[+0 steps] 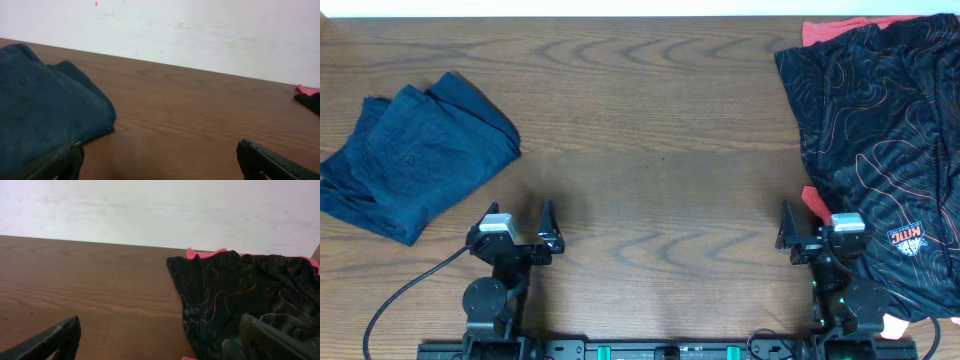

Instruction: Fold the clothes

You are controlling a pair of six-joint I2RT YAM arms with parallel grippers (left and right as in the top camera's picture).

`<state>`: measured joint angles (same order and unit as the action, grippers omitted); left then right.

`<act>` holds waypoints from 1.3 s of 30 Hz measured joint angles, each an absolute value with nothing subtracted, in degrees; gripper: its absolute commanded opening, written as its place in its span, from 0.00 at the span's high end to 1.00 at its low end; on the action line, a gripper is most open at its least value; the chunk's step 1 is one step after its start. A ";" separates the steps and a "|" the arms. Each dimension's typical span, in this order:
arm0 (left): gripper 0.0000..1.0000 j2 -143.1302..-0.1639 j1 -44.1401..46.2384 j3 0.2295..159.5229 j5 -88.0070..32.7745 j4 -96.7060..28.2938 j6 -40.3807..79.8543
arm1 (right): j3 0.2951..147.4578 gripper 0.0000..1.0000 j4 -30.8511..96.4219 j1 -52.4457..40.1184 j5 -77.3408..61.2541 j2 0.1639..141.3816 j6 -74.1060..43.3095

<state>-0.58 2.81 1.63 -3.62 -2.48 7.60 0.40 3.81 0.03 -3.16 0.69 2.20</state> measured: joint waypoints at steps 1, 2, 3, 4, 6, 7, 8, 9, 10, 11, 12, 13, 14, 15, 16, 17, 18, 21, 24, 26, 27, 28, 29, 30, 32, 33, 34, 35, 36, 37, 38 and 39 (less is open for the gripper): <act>0.02 -0.58 2.81 1.63 -3.62 -2.48 7.57 | 0.40 0.01 3.81 0.03 -3.16 0.69 2.20; 0.02 -0.60 2.81 1.63 -3.62 -2.48 7.57 | 0.40 0.01 3.81 0.03 -3.16 0.69 2.20; 0.02 -0.60 2.81 1.63 -3.62 -2.48 7.57 | 0.40 0.01 3.81 0.03 -3.16 0.69 2.20; 0.02 -0.58 2.81 1.63 -3.62 -2.48 7.57 | 0.40 0.01 3.81 0.03 -3.16 0.69 2.20; 0.02 -0.58 2.81 1.63 -3.62 -2.48 7.57 | 0.40 0.01 3.81 0.03 -3.14 0.69 2.20; 0.02 -0.60 2.81 1.63 -3.62 -2.48 7.57 | 0.40 0.01 3.81 0.03 -3.16 0.69 2.20; 0.02 -0.60 2.81 1.63 -3.62 -2.48 7.57 | 0.40 0.01 3.81 0.03 -3.16 0.69 2.20; 0.02 -0.60 2.81 1.63 -3.62 -2.48 7.57 | 0.40 0.01 3.81 0.03 -3.14 0.69 2.20; 0.02 -0.58 2.81 1.63 -3.62 -2.48 7.57 | 0.40 0.01 3.81 0.03 -3.16 0.69 2.17; 0.02 -0.60 2.81 1.63 -3.62 -2.48 7.57 | 0.40 0.01 3.81 0.03 -3.16 0.69 2.20; 0.02 -0.58 2.81 1.63 -3.62 -2.48 7.57 | 0.40 0.01 3.84 0.03 -3.16 0.69 2.20; 0.02 -0.58 2.81 1.63 -3.62 -2.50 7.57 | 0.40 0.01 3.84 0.03 -3.14 0.69 2.17; 0.02 -0.58 2.81 1.63 -3.62 -2.55 7.62 | 0.40 0.01 3.84 0.03 -2.94 0.69 2.17; 0.02 -0.60 2.81 1.63 -3.62 -2.59 7.64 | 0.43 0.01 3.92 0.03 -2.79 0.71 2.15; 0.02 -0.62 2.81 1.69 -3.62 -2.68 7.64 | 0.62 0.01 4.40 0.03 -2.42 0.84 2.15; 0.02 -0.71 2.81 1.83 -3.64 -2.85 7.64 | 1.06 0.01 5.17 0.03 -1.83 1.15 2.15; 0.02 -1.10 2.81 2.15 -3.66 -3.40 7.64 | 1.69 0.01 6.11 0.03 -1.23 1.72 2.13; 0.02 -3.44 2.81 3.55 -3.70 -5.93 7.64 | 5.43 0.01 9.76 0.03 0.69 5.21 1.91; 0.02 -8.49 2.81 7.88 -3.86 -10.33 7.64 | 11.51 0.01 13.67 0.03 2.24 11.22 1.67; 0.02 -12.38 2.81 12.01 -3.88 -13.08 7.64 | 16.67 0.01 16.58 0.03 2.90 16.82 1.45; 0.02 -14.57 2.81 14.50 -3.90 -14.94 7.66 | 19.84 0.01 18.74 0.03 3.14 20.49 1.37; 0.02 -16.84 2.81 16.97 -3.90 -16.45 7.66 | 22.20 0.01 20.40 0.03 3.38 23.44 1.26; 0.02 -19.11 2.81 19.44 -3.88 -18.33 7.66 | 24.86 0.01 22.79 0.05 3.51 26.72 1.19; 0.02 -21.41 2.81 21.80 -3.90 -20.03 7.66 | 27.83 0.01 25.19 0.05 3.66 30.65 1.06; 0.02 -25.87 2.81 26.24 -3.88 -23.44 7.64 | 33.28 0.01 30.33 0.27 3.77 37.95 1.02; 0.02 -28.73 2.81 29.02 -3.90 -25.67 7.66 | 36.49 0.01 33.47 0.67 3.77 42.50 0.91; 0.02 -31.31 2.81 31.48 -3.92 -27.99 7.66 | 39.22 0.01 35.90 1.23 3.86 46.37 0.86; 0.02 -33.21 2.81 33.26 -3.90 -29.58 7.64 | 41.47 0.01 37.63 1.78 3.92 49.87 0.82; 0.02 -34.89 2.81 34.72 -3.97 -30.83 7.66 | 43.72 0.01 39.24 2.31 3.92 53.45 0.78; 0.02 -36.77 2.81 36.29 -4.10 -32.01 7.64 | 45.36 0.01 40.16 2.68 3.92 56.16 0.71; 0.02 -38.37 2.81 37.47 -4.27 -32.62 7.66 | 47.13 0.01 41.12 2.85 3.92 59.27 0.69; 0.02 -39.79 2.81 38.35 -4.38 -32.77 7.66 | 48.10 0.01 41.34 2.87 3.95 61.32 0.69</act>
